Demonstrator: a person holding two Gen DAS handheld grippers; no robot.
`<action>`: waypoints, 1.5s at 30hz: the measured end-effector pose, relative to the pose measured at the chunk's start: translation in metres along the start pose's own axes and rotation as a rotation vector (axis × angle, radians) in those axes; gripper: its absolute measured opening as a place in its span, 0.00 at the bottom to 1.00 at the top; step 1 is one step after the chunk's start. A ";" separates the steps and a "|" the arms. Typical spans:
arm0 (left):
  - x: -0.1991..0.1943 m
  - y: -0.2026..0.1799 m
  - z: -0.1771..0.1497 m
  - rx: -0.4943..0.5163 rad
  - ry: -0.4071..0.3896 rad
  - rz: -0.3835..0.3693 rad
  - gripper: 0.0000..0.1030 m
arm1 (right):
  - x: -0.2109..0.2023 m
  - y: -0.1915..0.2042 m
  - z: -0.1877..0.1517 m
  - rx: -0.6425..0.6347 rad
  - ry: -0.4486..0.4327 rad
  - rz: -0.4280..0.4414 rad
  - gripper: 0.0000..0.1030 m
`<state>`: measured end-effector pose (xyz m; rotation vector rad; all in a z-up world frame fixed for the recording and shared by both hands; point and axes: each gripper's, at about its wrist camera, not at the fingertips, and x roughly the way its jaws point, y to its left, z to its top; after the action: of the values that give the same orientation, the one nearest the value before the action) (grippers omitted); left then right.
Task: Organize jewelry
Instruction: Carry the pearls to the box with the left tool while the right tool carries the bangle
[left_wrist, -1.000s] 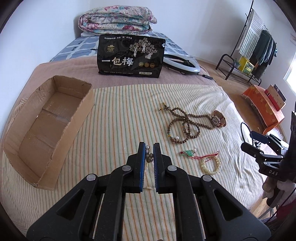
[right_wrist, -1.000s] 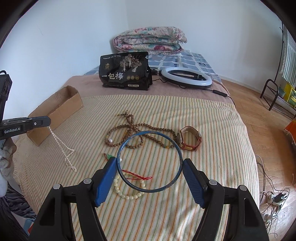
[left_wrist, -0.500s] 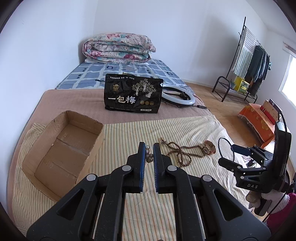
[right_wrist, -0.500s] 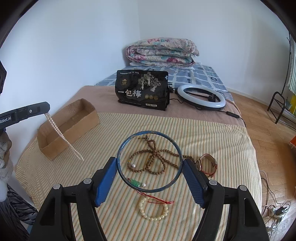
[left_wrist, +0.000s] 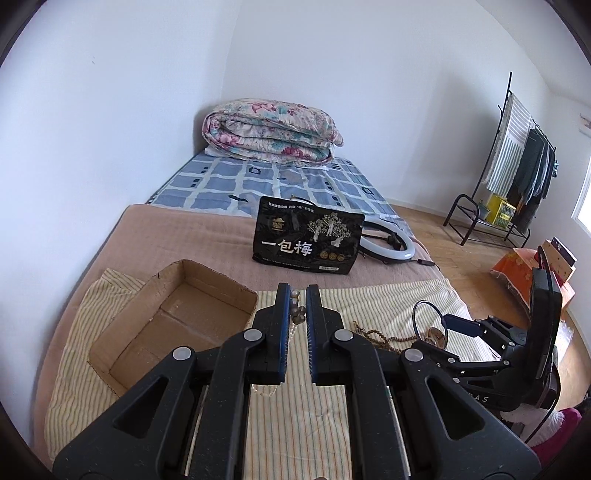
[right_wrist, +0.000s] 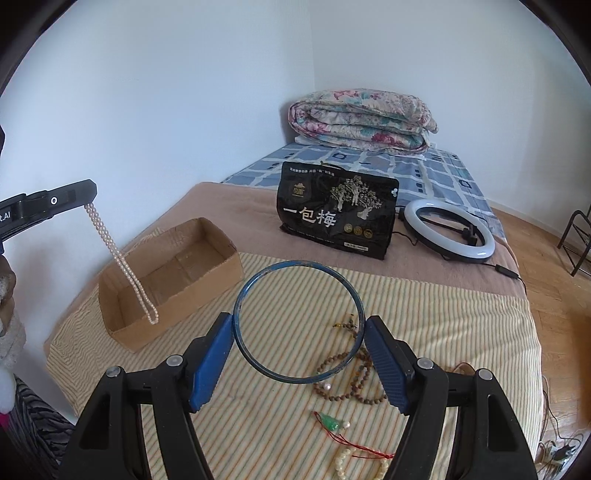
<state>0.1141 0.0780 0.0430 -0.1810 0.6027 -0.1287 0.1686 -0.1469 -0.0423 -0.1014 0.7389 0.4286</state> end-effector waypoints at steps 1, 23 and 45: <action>-0.002 0.005 0.002 -0.004 -0.006 0.009 0.06 | 0.004 0.004 0.003 -0.001 -0.001 0.008 0.72; 0.031 0.120 -0.016 -0.108 0.115 0.218 0.06 | 0.108 0.098 0.050 -0.037 0.029 0.160 0.72; 0.051 0.156 -0.045 -0.149 0.233 0.277 0.06 | 0.187 0.148 0.045 -0.063 0.123 0.224 0.73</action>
<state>0.1399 0.2152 -0.0538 -0.2263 0.8637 0.1656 0.2592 0.0628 -0.1258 -0.1055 0.8620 0.6644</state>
